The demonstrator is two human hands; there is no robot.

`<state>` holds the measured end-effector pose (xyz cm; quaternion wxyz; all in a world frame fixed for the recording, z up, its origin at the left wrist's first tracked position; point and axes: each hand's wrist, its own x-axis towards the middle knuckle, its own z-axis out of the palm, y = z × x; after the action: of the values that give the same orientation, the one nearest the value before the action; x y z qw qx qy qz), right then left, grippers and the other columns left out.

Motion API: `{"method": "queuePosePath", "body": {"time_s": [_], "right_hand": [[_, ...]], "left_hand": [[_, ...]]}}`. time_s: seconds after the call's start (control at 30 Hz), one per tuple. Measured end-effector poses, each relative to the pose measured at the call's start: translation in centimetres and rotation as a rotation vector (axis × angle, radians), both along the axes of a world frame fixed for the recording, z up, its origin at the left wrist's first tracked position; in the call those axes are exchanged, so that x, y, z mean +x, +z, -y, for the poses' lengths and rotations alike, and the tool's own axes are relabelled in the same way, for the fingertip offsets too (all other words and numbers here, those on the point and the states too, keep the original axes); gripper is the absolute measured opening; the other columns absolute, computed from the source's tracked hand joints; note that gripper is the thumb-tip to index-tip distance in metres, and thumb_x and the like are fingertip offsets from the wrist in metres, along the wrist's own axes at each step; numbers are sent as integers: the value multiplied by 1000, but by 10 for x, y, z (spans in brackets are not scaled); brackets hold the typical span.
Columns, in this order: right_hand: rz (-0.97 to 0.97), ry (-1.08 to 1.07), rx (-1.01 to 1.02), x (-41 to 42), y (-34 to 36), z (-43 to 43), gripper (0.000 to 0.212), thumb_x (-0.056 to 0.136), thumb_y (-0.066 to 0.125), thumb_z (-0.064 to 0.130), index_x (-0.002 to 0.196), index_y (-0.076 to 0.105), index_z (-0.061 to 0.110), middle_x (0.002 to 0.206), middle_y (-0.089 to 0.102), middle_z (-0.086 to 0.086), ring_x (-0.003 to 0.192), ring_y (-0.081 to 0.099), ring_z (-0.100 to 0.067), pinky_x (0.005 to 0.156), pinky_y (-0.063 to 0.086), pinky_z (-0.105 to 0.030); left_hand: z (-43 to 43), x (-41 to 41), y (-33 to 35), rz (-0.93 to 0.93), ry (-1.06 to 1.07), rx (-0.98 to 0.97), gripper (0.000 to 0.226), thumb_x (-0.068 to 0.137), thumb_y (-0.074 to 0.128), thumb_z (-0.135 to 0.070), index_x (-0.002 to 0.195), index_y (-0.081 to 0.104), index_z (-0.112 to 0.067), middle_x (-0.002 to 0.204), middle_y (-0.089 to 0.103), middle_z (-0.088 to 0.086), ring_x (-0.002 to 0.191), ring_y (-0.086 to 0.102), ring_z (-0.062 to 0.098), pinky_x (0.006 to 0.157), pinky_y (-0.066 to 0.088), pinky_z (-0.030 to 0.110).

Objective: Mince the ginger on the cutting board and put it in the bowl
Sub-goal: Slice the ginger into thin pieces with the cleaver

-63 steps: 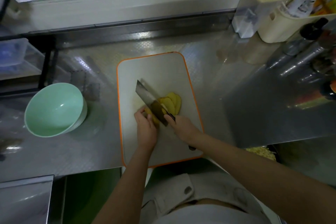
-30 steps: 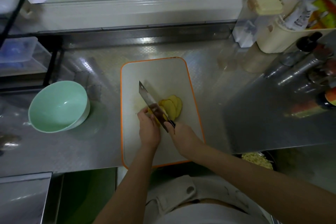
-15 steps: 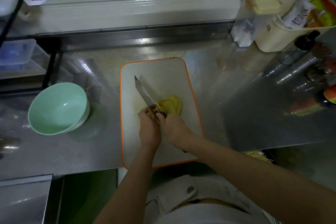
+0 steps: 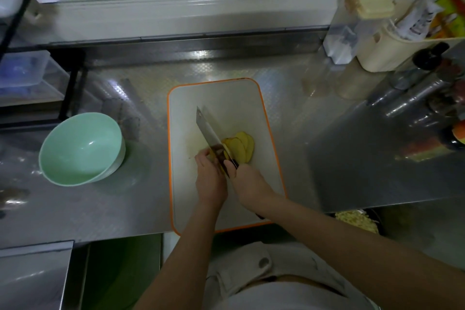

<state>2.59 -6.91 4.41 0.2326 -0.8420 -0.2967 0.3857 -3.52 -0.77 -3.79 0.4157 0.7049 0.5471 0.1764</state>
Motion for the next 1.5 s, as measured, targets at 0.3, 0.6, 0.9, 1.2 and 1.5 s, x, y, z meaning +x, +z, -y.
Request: {"method": "queuePosePath", "body": {"time_s": [0.3,0.6,0.9,1.2,1.5], "right_hand": [[-33,40,-33,1,-5,6,49,100,31,42,61,40,14,63,50,-6,63,47,-23,56,32,-26],[-34,36,-36,2,-10,3,48,100,31,40,65,43,10,64,50,-7,55,45,-19,51,34,-24],[-46,15,-30,0,-8,3,49,100,31,43,76,54,6,78,59,-14,75,55,-31,63,36,-29],[-75,24,-44,-1,-13,17,47,99,31,43,59,37,20,58,42,2,51,41,-13,46,28,-24],[-67,38,-43,-1,-20,11,48,99,30,44,66,46,13,70,54,-9,68,52,-25,61,33,-26]], "left_hand": [[-4,-1,-5,3,-14,7,36,94,48,-17,126,32,-15,125,45,5,102,55,25,77,44,36],[-2,0,-2,-51,-44,53,37,96,45,-18,130,34,-5,130,37,8,105,50,27,72,36,32],[-4,-1,-1,-70,-72,52,42,94,49,-18,131,32,-5,135,34,8,108,50,28,74,36,32],[-5,0,-5,61,-21,21,33,97,44,-13,127,38,-2,128,38,10,106,49,26,78,39,31],[-6,-2,3,10,-54,13,36,95,43,-12,129,35,-2,131,37,11,110,48,28,77,37,30]]}}
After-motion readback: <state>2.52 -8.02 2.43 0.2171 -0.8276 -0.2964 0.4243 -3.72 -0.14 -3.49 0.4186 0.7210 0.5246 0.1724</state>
